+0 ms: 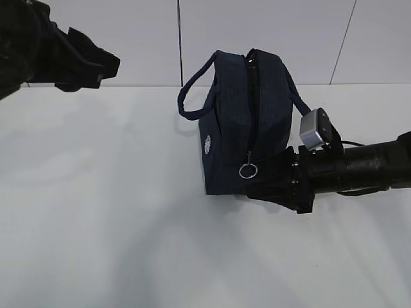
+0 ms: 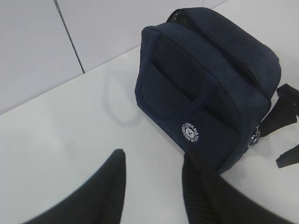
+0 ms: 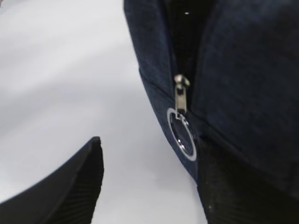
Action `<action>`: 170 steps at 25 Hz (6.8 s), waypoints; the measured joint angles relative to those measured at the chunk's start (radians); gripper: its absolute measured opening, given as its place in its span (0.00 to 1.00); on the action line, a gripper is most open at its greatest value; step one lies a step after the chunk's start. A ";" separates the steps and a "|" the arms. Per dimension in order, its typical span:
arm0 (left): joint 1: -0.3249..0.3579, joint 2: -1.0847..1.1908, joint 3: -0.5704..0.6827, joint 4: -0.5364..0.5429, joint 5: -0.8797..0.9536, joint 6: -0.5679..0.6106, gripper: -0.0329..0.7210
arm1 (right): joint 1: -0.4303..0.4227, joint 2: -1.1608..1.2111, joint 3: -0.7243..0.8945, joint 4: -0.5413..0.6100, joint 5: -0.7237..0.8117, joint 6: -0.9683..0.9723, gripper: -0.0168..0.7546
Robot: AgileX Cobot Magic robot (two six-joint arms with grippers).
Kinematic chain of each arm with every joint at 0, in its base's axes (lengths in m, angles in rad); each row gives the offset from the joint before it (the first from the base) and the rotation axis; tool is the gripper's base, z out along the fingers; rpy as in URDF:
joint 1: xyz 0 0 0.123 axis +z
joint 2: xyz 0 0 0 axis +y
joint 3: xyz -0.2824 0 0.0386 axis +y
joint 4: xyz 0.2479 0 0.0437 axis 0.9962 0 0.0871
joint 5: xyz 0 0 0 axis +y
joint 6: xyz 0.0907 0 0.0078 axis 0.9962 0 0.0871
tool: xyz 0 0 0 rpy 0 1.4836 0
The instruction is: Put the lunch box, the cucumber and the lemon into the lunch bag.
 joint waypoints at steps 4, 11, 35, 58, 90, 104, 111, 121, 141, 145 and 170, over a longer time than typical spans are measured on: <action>0.000 0.000 0.000 0.000 0.000 0.000 0.43 | 0.004 0.000 0.000 0.007 0.019 -0.003 0.65; 0.000 0.000 0.000 0.000 0.000 0.000 0.43 | 0.010 0.000 0.000 0.040 0.032 -0.003 0.65; 0.000 0.000 0.000 0.000 0.000 0.000 0.43 | 0.031 0.004 0.000 0.063 0.054 0.029 0.65; 0.000 0.000 0.000 0.000 0.000 0.000 0.43 | 0.040 0.032 -0.002 0.119 0.058 0.043 0.64; 0.000 0.000 0.000 0.004 0.000 0.000 0.43 | 0.066 0.036 -0.002 0.148 -0.017 0.031 0.03; 0.000 0.000 0.000 0.004 0.000 0.000 0.43 | 0.067 -0.029 -0.002 0.093 0.049 0.172 0.03; 0.000 0.000 0.000 0.004 0.000 0.000 0.43 | 0.067 -0.125 -0.002 0.051 0.047 0.254 0.03; 0.000 0.000 0.000 0.004 0.002 0.000 0.43 | 0.067 -0.219 -0.002 0.031 0.045 0.341 0.03; -0.059 0.198 0.000 -0.085 -0.016 0.002 0.43 | 0.053 -0.258 0.000 0.115 0.047 0.527 0.03; -0.136 0.251 0.000 -0.090 -0.078 0.002 0.43 | 0.053 -0.258 0.000 0.115 0.047 0.531 0.03; -0.229 0.504 0.000 0.036 -0.522 0.002 0.57 | 0.053 -0.258 0.000 0.117 0.048 0.554 0.03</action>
